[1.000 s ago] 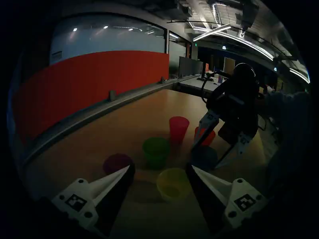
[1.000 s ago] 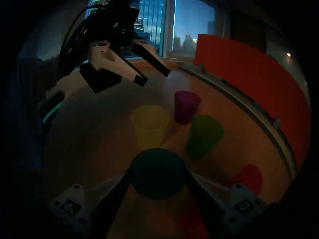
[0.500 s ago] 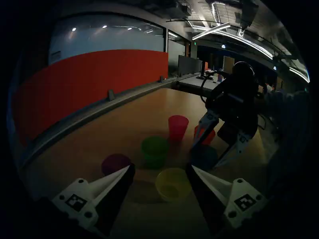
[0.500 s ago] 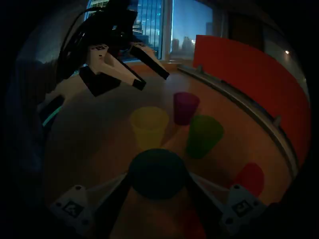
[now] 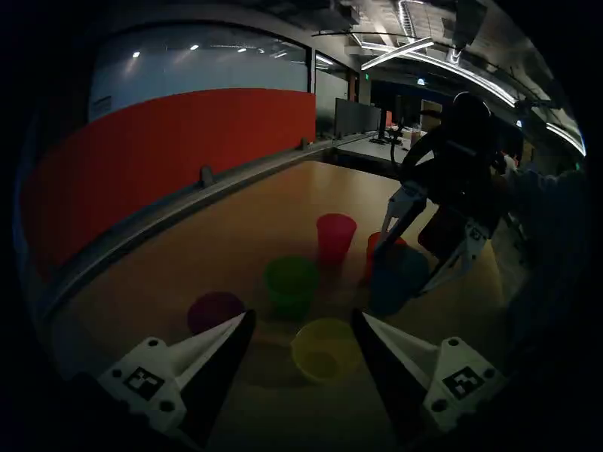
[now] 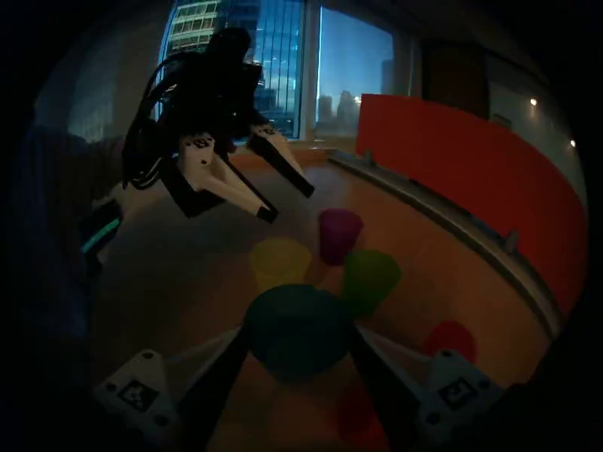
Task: Pour water
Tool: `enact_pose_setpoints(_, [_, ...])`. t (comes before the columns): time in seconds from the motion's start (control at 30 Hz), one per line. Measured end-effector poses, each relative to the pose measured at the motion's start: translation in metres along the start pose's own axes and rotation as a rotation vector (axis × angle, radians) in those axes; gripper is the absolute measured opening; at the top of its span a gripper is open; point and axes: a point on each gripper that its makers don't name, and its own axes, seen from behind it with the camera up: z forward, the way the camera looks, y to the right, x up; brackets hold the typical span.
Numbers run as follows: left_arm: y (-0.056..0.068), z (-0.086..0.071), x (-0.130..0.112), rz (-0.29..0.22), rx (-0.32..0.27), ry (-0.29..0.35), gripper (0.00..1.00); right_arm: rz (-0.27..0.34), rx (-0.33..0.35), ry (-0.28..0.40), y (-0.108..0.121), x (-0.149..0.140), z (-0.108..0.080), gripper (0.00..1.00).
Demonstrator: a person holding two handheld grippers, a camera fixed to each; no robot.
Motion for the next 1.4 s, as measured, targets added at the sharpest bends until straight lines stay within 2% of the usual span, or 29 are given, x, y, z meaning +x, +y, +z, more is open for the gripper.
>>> enact_pose_setpoints(0.37, [0.007,0.015,0.001,0.019,-0.004,-0.026,0.94,0.033,-0.052,0.137,0.007,0.033,-0.036,0.94])
enact_pose_setpoints(0.67, [0.011,0.027,0.007,0.028,-0.007,-0.037,0.94,0.035,-0.1,0.263,0.009,0.063,-0.06,0.93])
enact_pose_setpoints(0.97, [0.012,0.033,0.01,0.025,-0.009,-0.049,0.94,0.028,-0.105,0.391,0.005,0.096,-0.085,0.93])
enact_pose_setpoints(1.4, [0.003,0.05,0.001,0.017,0.008,-0.093,0.94,0.012,-0.135,0.45,0.011,0.116,-0.112,0.93])
